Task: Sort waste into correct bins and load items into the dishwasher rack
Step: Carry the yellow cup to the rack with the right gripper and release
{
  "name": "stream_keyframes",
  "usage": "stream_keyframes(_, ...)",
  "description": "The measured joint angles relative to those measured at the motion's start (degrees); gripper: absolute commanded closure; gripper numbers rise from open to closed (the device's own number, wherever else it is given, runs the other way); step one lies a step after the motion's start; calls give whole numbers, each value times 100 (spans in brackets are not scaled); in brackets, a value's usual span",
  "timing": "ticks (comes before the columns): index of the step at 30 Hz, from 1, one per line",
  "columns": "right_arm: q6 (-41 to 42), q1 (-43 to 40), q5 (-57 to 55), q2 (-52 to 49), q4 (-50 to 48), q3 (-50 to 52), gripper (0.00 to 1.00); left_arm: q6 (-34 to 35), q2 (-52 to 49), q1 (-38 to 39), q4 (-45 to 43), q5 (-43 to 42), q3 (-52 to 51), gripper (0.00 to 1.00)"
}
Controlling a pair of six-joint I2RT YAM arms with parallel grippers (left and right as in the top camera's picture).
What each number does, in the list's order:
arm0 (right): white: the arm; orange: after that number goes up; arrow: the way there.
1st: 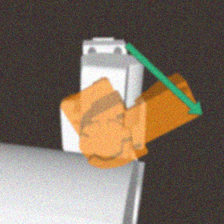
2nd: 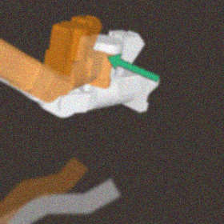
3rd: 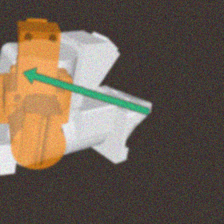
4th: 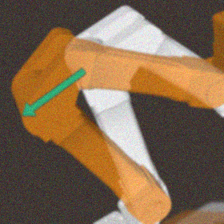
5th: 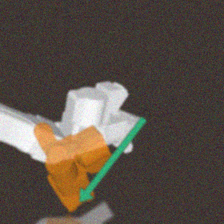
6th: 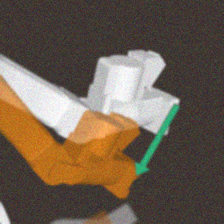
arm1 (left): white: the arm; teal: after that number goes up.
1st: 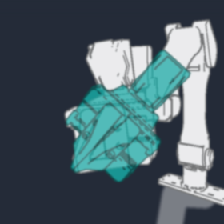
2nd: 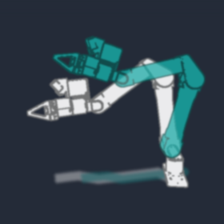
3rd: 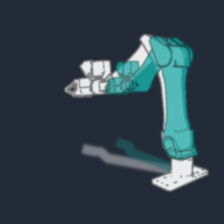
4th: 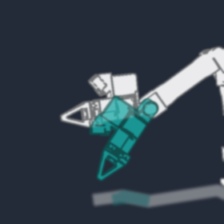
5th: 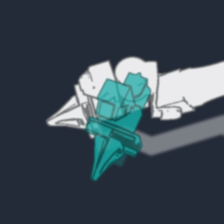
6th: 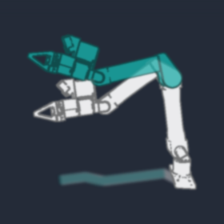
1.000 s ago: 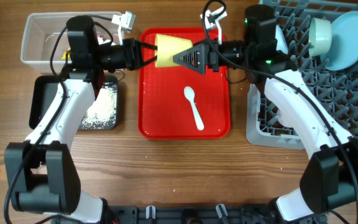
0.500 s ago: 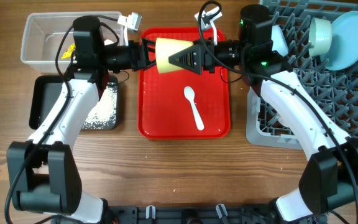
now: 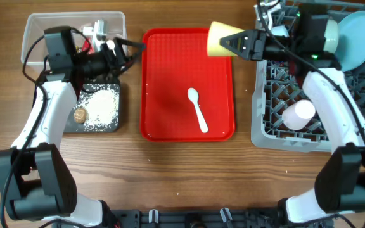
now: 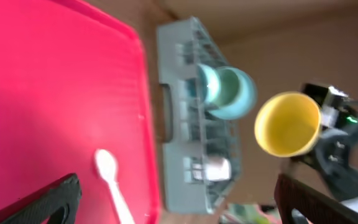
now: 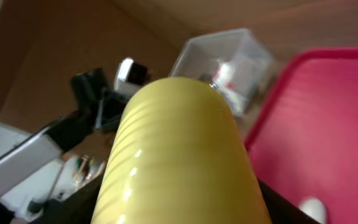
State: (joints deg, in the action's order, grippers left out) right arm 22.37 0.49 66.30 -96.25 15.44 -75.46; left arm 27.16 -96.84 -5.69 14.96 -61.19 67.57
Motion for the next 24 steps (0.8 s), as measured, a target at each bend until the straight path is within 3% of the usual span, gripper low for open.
stream_keyframes(4,-743,-350,-1696,780,1464,11,57,-293,0,0,822,1532,0,0)
stream_keyframes(11,-1025,-459,-5460,2516,3600,-2,55,-337,0,0,949,2643,0,0)
stream_keyframes(16,-898,-1513,-6371,2509,4433,2,57,-358,0,0,1027,2719,0,0)
stream_keyframes(22,-898,-3248,-6555,2297,4586,2,59,-358,0,0,1211,2804,0,0)
stream_keyframes(24,-898,-3381,-6551,2140,4627,0,59,-358,0,0,1213,2828,0,0)
